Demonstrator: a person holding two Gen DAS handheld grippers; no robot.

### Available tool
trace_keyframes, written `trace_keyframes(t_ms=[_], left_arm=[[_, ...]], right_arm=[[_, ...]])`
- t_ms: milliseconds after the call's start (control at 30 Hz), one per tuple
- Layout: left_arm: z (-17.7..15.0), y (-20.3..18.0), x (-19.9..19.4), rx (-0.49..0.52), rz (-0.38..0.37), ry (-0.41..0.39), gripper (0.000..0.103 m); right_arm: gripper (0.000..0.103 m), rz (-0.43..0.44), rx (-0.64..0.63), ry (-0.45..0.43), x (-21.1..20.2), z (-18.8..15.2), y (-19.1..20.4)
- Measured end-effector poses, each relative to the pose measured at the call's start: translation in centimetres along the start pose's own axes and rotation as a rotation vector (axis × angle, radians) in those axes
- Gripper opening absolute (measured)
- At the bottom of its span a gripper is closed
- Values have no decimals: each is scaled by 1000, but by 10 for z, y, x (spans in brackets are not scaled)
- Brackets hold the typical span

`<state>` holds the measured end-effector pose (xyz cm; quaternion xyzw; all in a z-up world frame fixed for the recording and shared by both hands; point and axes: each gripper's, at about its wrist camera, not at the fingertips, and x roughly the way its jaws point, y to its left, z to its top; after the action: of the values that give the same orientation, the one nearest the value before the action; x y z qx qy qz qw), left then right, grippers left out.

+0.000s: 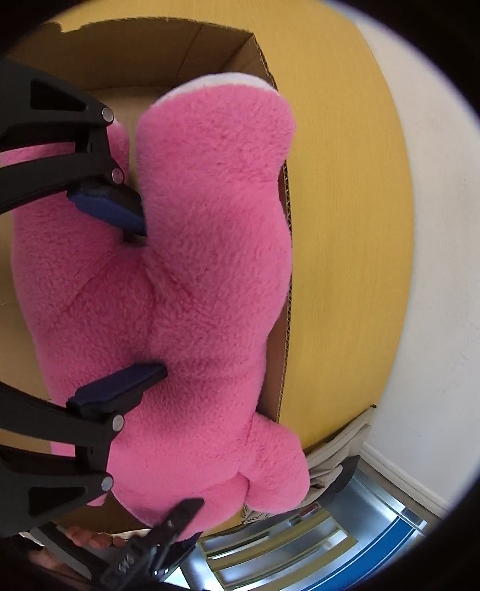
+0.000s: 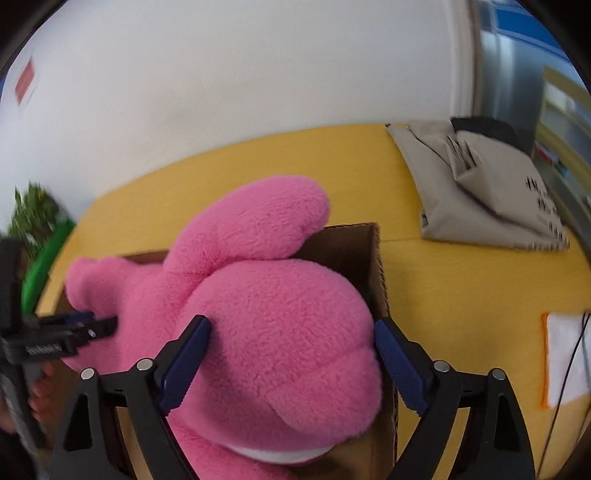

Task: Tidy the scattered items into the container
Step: 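Carry the pink bear with both grippers over the cardboard box and lower it, then open both grippers to release the pink bear inside the box, then move both grippers toward the light blue plush on the table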

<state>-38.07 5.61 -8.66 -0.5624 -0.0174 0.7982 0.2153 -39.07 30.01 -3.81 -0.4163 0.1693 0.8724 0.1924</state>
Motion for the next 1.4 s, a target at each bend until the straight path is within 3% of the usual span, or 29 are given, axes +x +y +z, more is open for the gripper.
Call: trace_keyframes(t_ms=[133,200,233,267,333,433,500,567,700,867,967,1100,1133,1167,1200,1267,1400], left_arm=[[-1,5,6,-11,-45,20,80],[-6,5,2,-20,-91,35,68],[-8,4,-4,-17,-127,45,52],[-10,1,-9,-6,-130,51,47],[-16,-9,-23,39,-127,52,41],[-29,-12,-35,46,-148,94,39],[-26,-11,-25,33,-148,113,39],[-21,-3,-15,-9,-156,102,45],[-19,2,-17,-26,-139,30,60],[-24,6,-34,-24,-156,-12,62],[-34,-1,-71,35,-84,-116,62],[-70,-19,-155,144,-30,-307,62],[-84,-23,-176,166,-19,-352,68],[-100,-29,-199,184,-2,-402,81],[-117,-34,-218,196,21,-448,84],[-151,-48,-248,214,56,-523,84],[-215,-68,-283,249,68,-593,84]], right_arm=[[74,10,5,56,10,5,0],[67,15,-5,63,6,3,1],[61,22,-10,63,1,0,1],[59,32,-11,63,-6,0,2],[53,52,-16,74,-18,-1,4],[52,84,-18,118,-24,-1,2],[54,107,-15,160,-21,-2,-3],[60,119,-5,180,-16,-4,-8],[73,44,7,124,-14,1,-9],[91,-39,-11,40,-33,0,-4],[96,-26,5,-30,-62,-4,-8],[103,7,18,-111,-112,-18,-10],[103,16,15,-128,-123,-22,-9],[103,22,9,-147,-138,-29,-8],[103,23,-1,-167,-153,-37,-4],[103,24,-17,-196,-177,-52,1],[103,19,-38,-238,-222,-87,16]])
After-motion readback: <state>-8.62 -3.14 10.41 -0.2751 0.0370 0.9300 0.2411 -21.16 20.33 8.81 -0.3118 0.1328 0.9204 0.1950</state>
